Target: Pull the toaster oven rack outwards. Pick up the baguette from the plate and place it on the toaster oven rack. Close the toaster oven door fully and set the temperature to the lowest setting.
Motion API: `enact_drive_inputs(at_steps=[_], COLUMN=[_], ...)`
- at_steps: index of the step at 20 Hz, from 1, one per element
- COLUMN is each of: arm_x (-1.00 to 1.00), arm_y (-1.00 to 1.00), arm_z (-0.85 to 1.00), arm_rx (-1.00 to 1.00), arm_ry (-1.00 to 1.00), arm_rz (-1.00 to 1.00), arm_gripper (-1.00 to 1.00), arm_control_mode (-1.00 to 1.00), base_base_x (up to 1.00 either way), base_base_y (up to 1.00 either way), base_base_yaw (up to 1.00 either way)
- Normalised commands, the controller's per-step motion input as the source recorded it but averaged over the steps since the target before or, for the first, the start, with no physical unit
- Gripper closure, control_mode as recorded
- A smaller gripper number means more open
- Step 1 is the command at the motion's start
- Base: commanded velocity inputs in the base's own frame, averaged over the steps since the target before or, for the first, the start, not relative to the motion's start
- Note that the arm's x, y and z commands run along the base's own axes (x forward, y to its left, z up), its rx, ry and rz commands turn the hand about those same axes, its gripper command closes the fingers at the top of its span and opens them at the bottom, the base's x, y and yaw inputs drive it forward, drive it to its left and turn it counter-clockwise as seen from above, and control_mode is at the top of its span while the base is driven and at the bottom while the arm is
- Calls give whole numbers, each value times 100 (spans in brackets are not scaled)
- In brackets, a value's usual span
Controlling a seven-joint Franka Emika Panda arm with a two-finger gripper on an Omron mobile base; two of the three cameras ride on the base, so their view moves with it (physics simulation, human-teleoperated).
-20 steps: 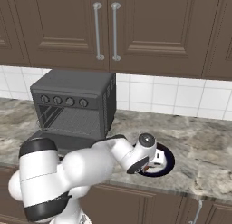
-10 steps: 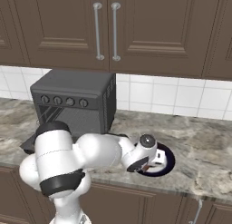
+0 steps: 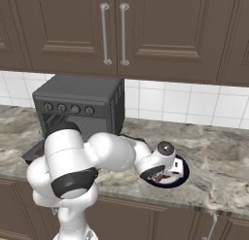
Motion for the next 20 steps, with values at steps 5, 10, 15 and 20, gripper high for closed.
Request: enact_drive_inputs(at_steps=[5,10,15,20], arm_x=[0,0,-8,-13], arm_y=[-6,0,0,1], arm_z=[0,2,37,58], arm_rx=[0,0,0,-11], arm_ry=[-8,-16,-32,-27], arm_rz=[2,5,11,18], arm_gripper=[100,100,100,100], arm_control_mode=[-100,-100,-100,-100], base_base_x=[0,0,0,0], base_base_y=[0,0,0,0], base_base_yaw=[0,0,0,0])
